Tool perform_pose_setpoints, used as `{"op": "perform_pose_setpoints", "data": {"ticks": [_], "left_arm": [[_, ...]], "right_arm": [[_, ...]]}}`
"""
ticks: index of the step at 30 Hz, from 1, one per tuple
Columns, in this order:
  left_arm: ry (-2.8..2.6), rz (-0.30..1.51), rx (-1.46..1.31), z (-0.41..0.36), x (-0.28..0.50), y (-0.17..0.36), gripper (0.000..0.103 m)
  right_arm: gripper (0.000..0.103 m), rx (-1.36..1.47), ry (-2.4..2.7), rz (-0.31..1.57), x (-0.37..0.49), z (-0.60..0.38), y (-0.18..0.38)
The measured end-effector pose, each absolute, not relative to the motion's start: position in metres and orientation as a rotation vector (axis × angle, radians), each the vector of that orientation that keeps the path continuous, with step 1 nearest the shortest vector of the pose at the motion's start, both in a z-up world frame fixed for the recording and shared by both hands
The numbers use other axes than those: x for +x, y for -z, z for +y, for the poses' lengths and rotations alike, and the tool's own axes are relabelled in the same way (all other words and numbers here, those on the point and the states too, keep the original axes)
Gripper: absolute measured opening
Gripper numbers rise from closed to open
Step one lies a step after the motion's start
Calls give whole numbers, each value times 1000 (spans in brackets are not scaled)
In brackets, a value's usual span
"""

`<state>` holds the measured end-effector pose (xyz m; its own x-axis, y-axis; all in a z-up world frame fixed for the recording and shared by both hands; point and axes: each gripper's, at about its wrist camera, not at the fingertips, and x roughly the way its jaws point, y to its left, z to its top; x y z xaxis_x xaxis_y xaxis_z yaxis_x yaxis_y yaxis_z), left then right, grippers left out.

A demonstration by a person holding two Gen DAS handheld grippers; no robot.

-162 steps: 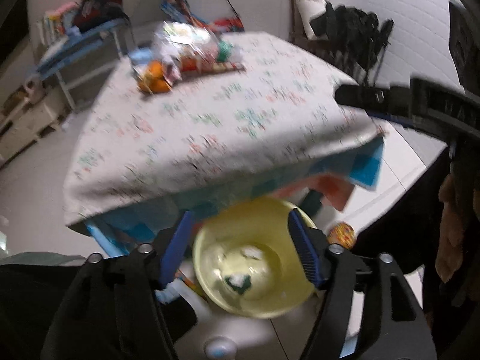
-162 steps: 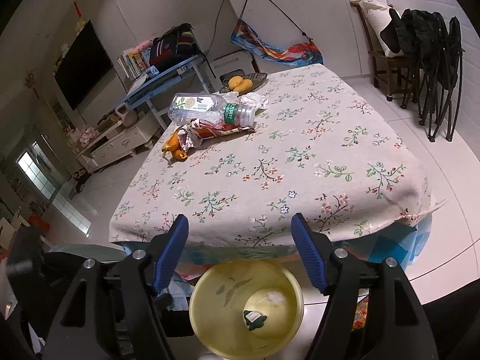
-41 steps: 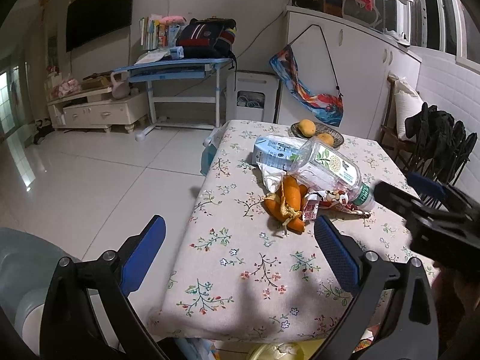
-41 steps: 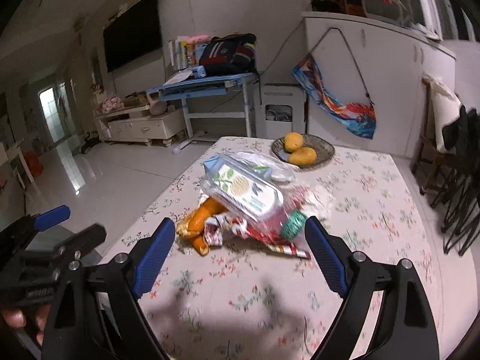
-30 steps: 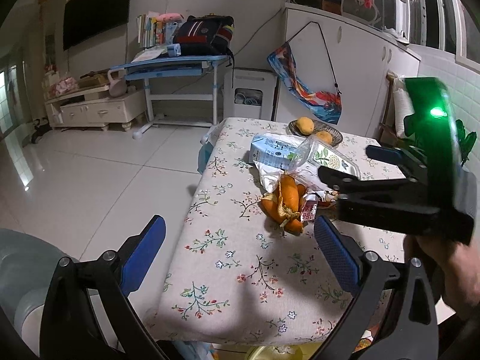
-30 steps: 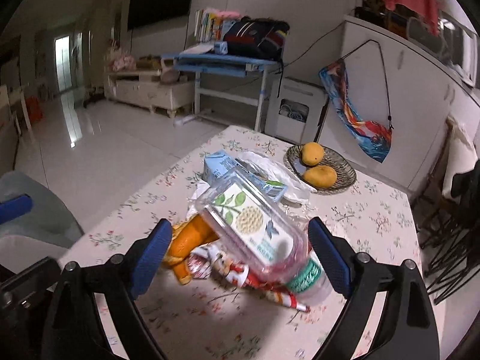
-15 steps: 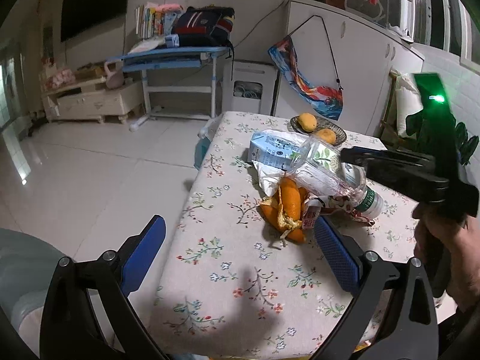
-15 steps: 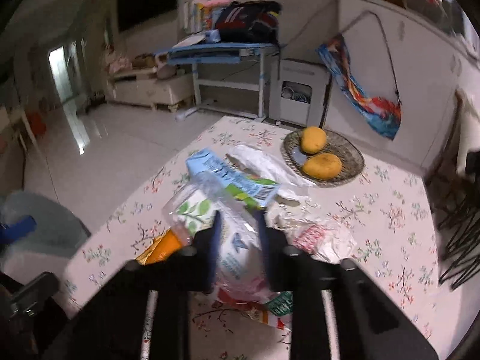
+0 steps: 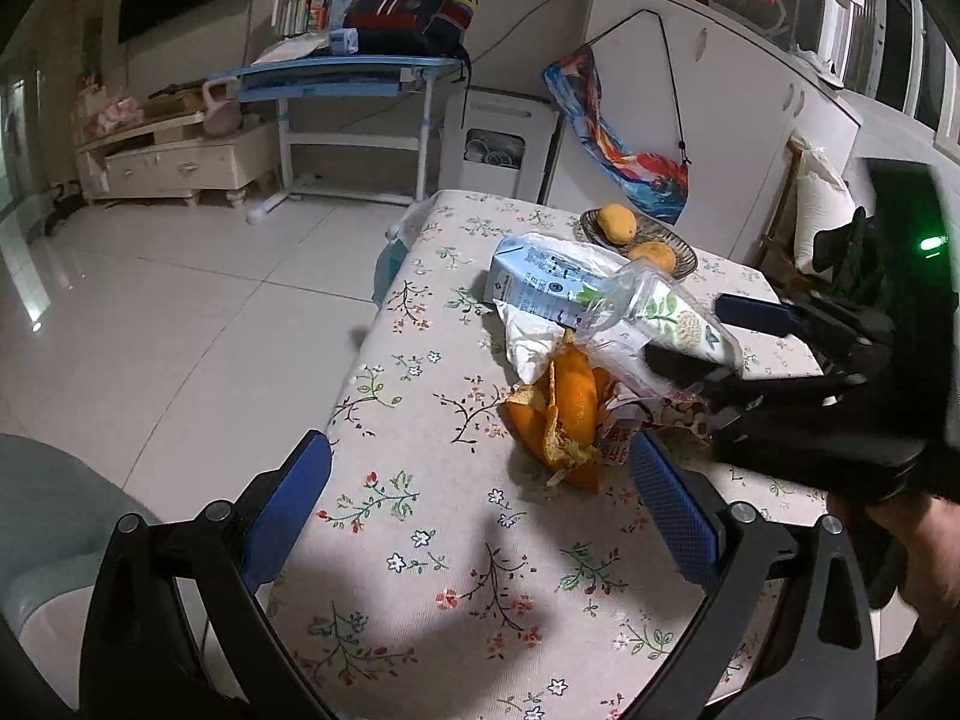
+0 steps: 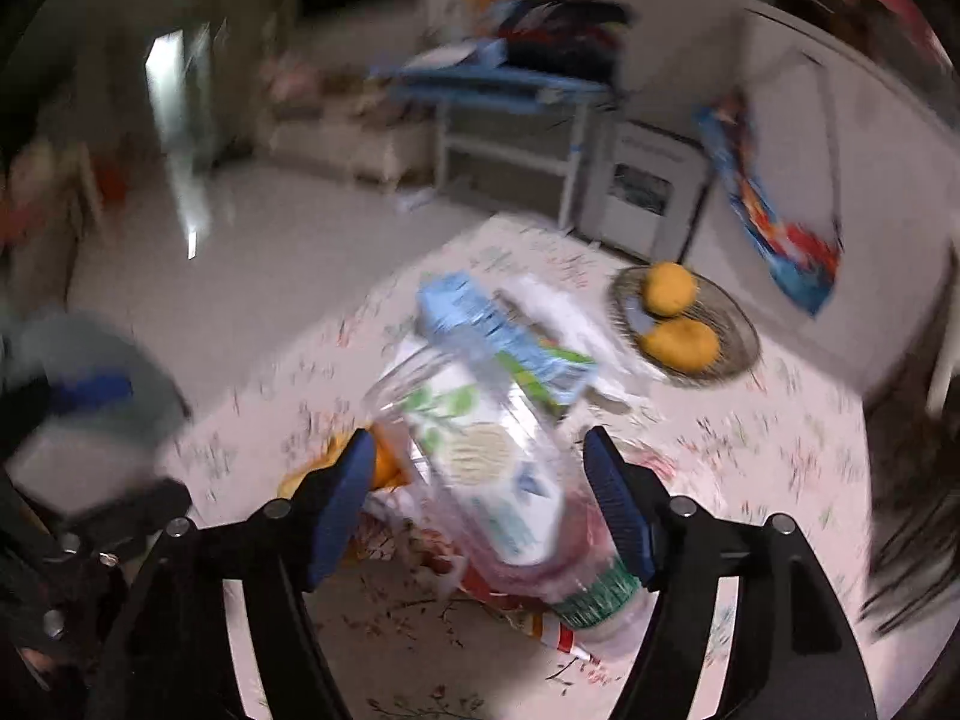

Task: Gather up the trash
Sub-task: 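Grasp the clear water bottle with the right tool and lift it, then grasp the orange peel with the left tool while the right tool holds the bottle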

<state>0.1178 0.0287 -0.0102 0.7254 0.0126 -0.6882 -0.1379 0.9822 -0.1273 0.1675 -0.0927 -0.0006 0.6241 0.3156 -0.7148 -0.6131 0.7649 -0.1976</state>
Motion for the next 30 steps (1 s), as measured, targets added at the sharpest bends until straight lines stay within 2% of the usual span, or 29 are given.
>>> {"op": "perform_pose_setpoints", "data": {"ticks": [2, 5, 12, 16, 21, 26, 30], "left_arm": [[-83, 754, -167, 28, 118, 10, 96], [-74, 759, -167, 28, 122, 10, 96], [-59, 760, -160, 25, 132, 7, 96], [-55, 774, -157, 24, 137, 10, 96], [-30, 804, -155, 21, 156, 15, 96], [21, 835, -143, 12, 182, 18, 96], [27, 885, -140, 7, 208, 32, 85]], "right_arm": [[74, -561, -531, 713, 171, -77, 6], [63, -578, -505, 737, 183, -76, 7], [70, -529, -581, 872, 213, -88, 10], [61, -543, -584, 864, 209, -88, 17], [56, -340, -510, 757, 198, -127, -13], [54, -13, -416, 604, 159, -204, -43], [54, 224, -398, 595, 141, -248, -33]]}}
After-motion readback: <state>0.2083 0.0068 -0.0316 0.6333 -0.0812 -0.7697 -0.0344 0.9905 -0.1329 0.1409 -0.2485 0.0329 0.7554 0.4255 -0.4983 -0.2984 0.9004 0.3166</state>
